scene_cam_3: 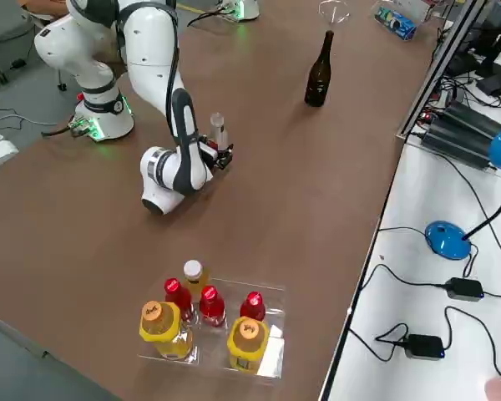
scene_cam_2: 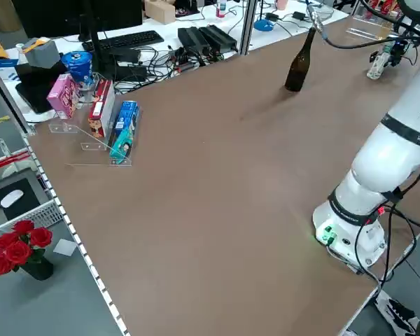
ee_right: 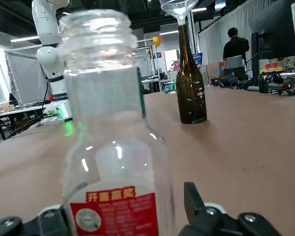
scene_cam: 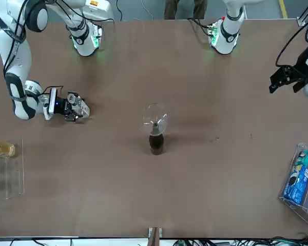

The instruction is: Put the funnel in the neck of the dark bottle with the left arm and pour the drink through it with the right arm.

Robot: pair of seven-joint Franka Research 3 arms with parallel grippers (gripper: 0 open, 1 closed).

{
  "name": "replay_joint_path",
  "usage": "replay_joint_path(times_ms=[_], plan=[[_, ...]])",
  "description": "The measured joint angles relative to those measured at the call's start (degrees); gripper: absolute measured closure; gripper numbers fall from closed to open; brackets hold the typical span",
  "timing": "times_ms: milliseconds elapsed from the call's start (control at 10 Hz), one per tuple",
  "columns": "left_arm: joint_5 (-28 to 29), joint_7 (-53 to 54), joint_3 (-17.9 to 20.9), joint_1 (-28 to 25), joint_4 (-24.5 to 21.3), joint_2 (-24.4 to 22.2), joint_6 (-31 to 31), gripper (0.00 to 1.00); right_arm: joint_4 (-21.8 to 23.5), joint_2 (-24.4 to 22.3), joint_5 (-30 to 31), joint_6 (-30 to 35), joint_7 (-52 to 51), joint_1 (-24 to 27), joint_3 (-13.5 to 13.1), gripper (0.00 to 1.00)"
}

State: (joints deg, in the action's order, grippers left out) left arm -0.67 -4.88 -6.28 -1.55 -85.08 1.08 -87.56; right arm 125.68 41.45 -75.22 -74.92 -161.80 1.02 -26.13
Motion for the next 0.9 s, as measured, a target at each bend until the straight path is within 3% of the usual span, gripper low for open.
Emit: replay_joint_path(times_ms=[100,500,900], plan=[[0.0,0.0,0.0,0.0,0.2,0.0,0.0,0.01,0.0,0.3,-0.1,0.0,-0.2,0.0,0.0,0.0],[0.0,0.0,-0.3,0.2,1.3,-0.1,0.0,0.01,0.0,0.9,-0.3,0.1,-0.2,0.1,-0.9,0.0],[0.0,0.2,-0.3,0.1,1.3,-0.1,0.0,0.02,0.0,0.9,-0.3,1.6,-0.2,0.1,-4.9,0.0]])
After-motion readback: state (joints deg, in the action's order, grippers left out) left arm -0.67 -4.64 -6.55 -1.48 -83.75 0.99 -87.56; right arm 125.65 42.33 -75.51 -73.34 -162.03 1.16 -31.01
